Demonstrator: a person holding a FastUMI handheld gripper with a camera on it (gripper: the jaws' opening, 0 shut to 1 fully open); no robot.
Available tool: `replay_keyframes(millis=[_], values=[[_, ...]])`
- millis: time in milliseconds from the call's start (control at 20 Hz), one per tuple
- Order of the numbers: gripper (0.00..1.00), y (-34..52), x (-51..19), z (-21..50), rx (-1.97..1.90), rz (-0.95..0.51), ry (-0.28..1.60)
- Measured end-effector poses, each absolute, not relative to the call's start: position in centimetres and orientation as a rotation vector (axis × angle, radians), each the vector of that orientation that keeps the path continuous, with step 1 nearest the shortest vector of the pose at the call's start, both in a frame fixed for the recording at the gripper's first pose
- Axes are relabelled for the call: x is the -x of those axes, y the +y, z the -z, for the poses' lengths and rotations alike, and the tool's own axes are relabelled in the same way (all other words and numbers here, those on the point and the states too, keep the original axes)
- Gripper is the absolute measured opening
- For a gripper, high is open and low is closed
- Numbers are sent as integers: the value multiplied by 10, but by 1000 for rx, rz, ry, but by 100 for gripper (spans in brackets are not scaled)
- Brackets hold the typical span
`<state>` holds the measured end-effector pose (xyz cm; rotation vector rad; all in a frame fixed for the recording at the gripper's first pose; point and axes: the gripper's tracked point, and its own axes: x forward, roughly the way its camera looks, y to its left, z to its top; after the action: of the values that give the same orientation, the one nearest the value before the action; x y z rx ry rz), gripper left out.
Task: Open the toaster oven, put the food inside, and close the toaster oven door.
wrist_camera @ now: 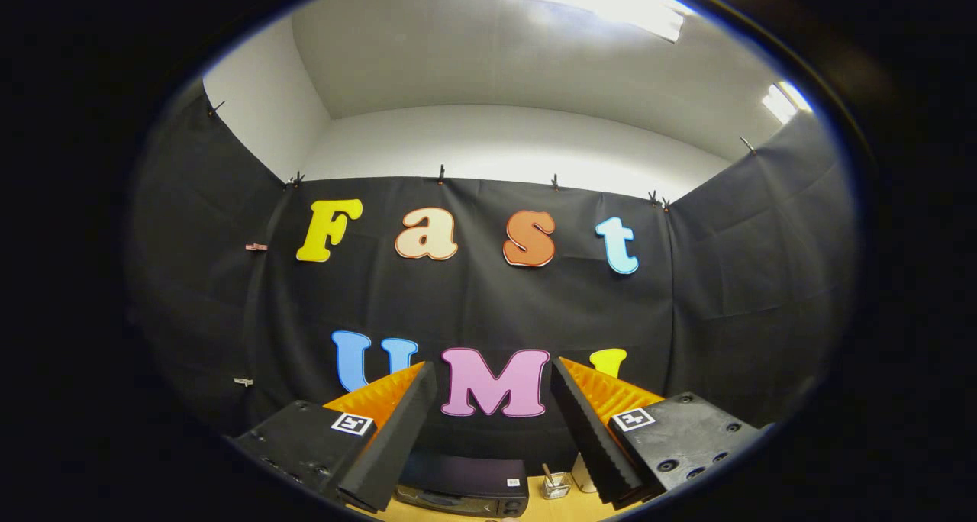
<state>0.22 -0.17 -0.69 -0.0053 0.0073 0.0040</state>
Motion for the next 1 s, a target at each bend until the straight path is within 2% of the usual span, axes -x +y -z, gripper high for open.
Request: replay_keyframes(millis=[500,1000], values=[[97,13,-26,46,-12,-22,8],[97,64,-73,214,-43,-134,214]])
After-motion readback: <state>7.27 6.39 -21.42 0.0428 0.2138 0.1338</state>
